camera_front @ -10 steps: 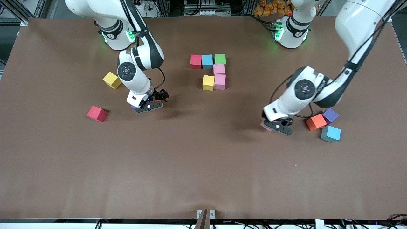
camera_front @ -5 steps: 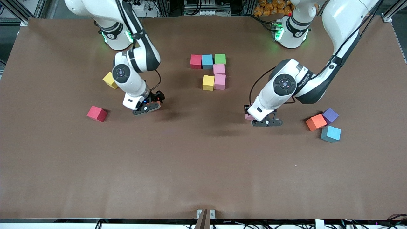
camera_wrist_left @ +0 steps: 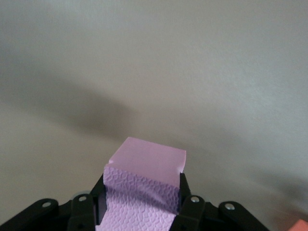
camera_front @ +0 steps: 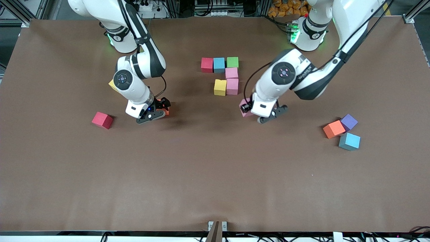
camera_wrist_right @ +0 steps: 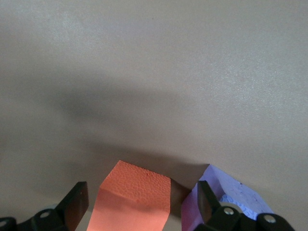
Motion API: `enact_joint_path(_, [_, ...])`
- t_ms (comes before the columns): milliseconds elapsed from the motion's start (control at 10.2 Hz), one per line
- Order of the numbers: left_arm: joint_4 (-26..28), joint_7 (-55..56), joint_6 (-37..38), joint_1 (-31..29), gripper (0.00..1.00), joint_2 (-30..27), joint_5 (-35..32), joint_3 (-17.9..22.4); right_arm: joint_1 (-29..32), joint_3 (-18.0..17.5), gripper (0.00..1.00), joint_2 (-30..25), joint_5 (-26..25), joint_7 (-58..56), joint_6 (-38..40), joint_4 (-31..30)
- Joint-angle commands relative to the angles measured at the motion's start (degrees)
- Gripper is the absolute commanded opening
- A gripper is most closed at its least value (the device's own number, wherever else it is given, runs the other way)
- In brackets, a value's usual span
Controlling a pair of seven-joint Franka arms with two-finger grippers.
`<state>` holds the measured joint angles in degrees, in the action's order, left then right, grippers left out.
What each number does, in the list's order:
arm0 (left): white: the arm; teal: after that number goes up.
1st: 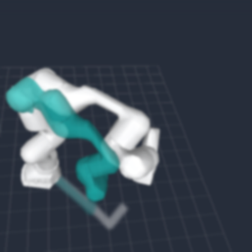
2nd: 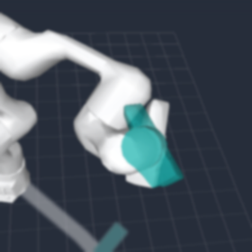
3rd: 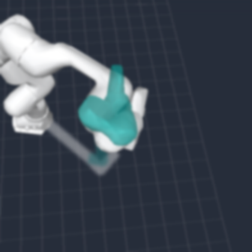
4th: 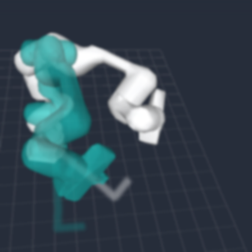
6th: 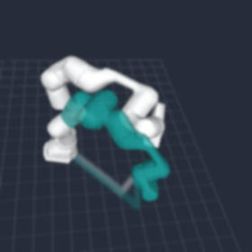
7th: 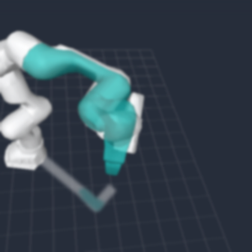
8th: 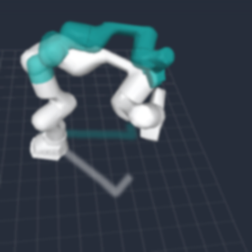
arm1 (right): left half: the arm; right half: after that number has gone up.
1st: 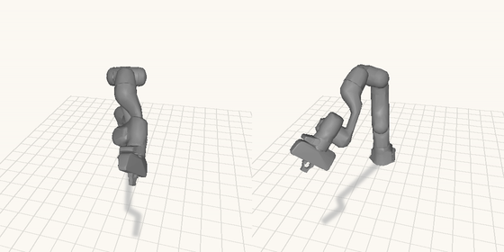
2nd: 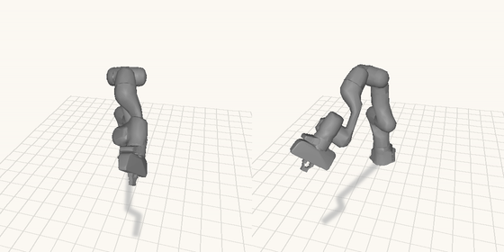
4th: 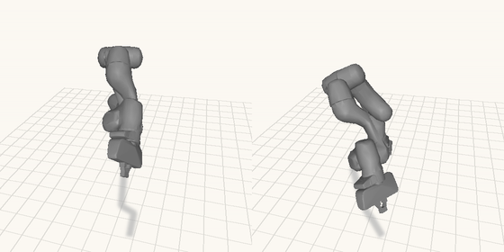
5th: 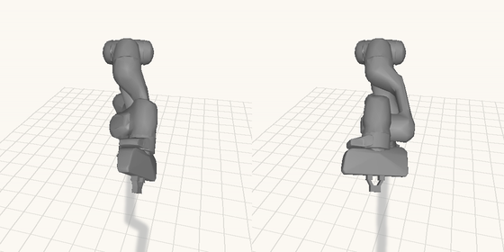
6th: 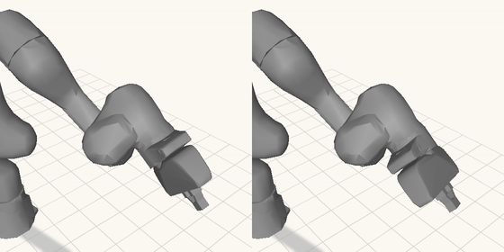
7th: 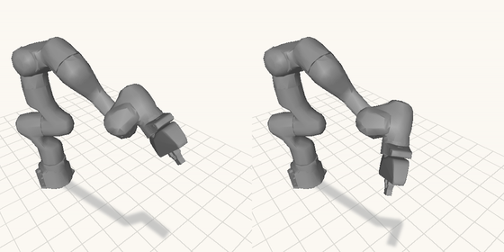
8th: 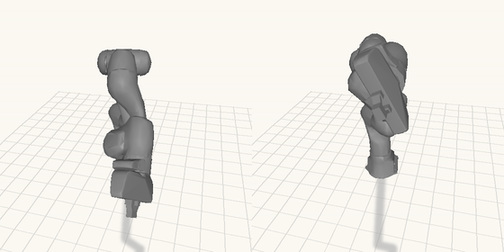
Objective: Form number 2 with 11 blocks
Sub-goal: 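Carry the pink cube to the cube group with the left gripper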
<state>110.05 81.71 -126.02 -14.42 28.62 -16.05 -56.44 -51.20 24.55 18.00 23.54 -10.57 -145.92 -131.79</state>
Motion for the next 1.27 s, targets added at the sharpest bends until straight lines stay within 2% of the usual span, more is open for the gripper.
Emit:
enact_joint_path(0, [-0.71, 13.31, 1.04, 2.1, 0.26, -0.41, 1.11, -1.04, 1.1, -0.55, 1.0, -1.04, 2.02, 2.64, -0.6, -1.97])
enact_joint_path(293, [-1.86, 32.57, 1.04, 7.2, 0.26, 0.3, 2.59, -0.96, 0.31, -0.64, 1.0, -1.74, 3.18, 8.54, -0.69, -3.81])
enact_joint_path(684, [-1.77, 50.08, 0.95, 12.66, 0.26, 2.05, 3.57, -0.6, -3.73, -0.73, 0.99, -2.35, 3.18, 19.62, -0.6, -4.88])
enact_joint_path(781, [-1.77, 54.47, 0.95, 13.27, 0.26, 2.32, 3.57, -0.6, -3.74, -0.73, 0.78, -2.35, 3.18, 19.54, -0.25, -4.79])
enact_joint_path(879, [-1.6, 57.48, 0.95, 14.58, 0.26, 2.84, 3.57, -0.6, -3.74, -0.73, 0.53, -2.35, 3.18, 18.93, -0.07, -4.7])
enact_joint_path(977, [-1.42, 60.38, 0.95, 15.99, 0.26, 3.11, 3.48, -0.34, -3.65, -0.64, 0.36, -2.35, 3.0, 17.61, 0.02, -4.61])
enact_joint_path(1074, [-1.51, 63.28, 0.95, 16.96, 0.26, 3.11, 3.4, 0.09, -3.3, -0.64, 0.25, -2.35, 2.92, 14.56, 0.02, -4.44])
enact_joint_path(1172, [-1.77, 66.35, 0.87, 17.23, 0.26, 3.11, 3.31, 0.27, -2.95, -0.47, 0.2, -2.18, 2.92, 11.04, 0.02, -3.48])
